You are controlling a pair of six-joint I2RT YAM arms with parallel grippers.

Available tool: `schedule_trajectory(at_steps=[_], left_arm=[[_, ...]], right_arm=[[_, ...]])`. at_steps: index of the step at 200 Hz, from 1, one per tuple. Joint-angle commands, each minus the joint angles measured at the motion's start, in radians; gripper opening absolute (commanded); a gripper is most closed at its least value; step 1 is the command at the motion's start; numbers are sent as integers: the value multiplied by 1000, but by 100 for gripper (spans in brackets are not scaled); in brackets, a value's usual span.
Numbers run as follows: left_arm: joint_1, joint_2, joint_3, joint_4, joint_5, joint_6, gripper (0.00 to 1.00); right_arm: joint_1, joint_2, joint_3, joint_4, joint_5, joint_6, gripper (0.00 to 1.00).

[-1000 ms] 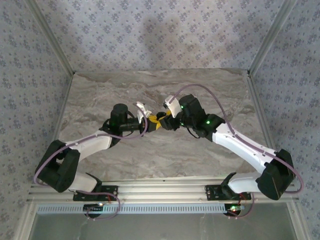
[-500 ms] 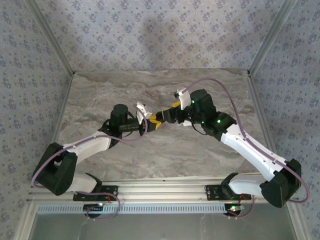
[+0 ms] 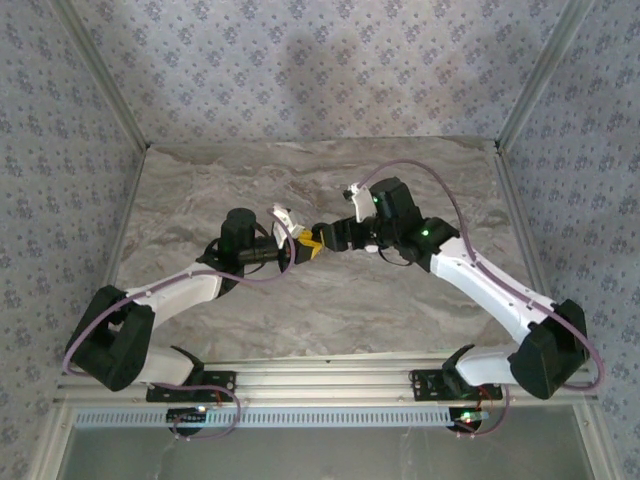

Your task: Insert the wireless bluetooth earbuds into the charging case

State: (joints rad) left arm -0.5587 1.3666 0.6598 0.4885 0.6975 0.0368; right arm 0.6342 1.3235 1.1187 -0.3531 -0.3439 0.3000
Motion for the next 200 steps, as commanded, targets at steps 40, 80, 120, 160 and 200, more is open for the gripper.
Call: schedule_trajectory(at_steps=[40,80,120,160,200], left_arm=[[-6,-34,35,-6,7,5,17],[-6,-35,37,-3,5,1,17],[-6,-35,35,-3,3,-1,17],[-6,-37,34,-3,2,-2,17],[-7,-40,34,-2,7,-7,17]], right_arm=[[-8,40,46,-57,-33,-11,69],[-21,37,37,-77,-18,-17,67],[-34,33,30,-80,-15,-15,65],[-52,22,15,-69,-25,-10,65],[-64,18,6,-44,-56,-5,65]])
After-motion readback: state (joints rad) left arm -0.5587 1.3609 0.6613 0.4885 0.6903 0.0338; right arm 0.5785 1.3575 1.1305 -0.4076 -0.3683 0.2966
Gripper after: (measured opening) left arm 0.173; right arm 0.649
